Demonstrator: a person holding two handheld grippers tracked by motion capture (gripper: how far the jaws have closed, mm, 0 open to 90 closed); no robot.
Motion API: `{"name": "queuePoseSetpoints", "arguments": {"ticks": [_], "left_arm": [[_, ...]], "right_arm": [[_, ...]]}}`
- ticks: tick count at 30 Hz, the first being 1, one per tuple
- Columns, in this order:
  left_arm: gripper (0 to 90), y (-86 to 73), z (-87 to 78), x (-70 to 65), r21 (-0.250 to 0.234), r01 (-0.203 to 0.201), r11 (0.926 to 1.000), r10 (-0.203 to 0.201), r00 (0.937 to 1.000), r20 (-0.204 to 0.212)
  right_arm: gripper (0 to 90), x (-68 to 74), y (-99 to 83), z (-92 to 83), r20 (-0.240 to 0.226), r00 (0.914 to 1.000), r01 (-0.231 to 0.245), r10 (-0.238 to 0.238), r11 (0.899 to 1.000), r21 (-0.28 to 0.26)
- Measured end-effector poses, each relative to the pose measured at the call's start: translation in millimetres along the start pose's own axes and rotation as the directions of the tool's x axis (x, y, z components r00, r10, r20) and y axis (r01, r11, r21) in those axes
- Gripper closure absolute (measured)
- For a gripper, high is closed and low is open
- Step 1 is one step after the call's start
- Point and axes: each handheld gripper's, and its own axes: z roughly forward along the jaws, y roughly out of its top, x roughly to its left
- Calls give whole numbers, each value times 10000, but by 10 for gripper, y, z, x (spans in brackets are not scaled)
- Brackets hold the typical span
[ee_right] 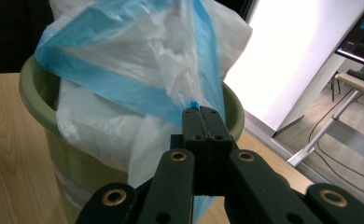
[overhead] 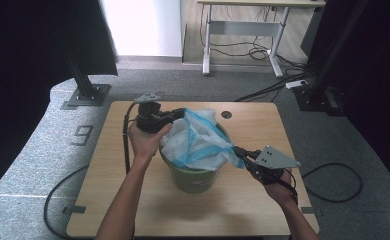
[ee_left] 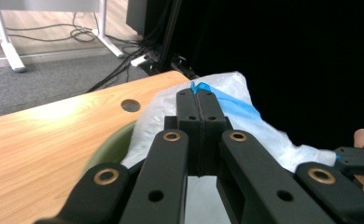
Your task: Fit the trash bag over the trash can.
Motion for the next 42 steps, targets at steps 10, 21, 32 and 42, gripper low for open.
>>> {"name": "queuePoseSetpoints", "arguments": {"ticks": [10,21,32,42], "left_arm": [[900,-75,-382,191,-401,160,9991,-166,9997,-162],[900,-567,-840,193,-574,48,9983,-45,10000,56],[900,-1036,-945,355,-293,432,9986,-430,9990,86],[900,-1263,-1067,465,-345,519,9981,-513,9985,177]], "right_arm": [[890,-167,2,-147,365,9986,-377,382,9992,-143],[890,-48,-246,-385,-124,9963,-851,848,9961,-217],[890,204,-646,-311,-910,9872,-1270,1313,9905,521],[890,319,-823,-201,-1603,9777,-1211,1356,9879,969]]}}
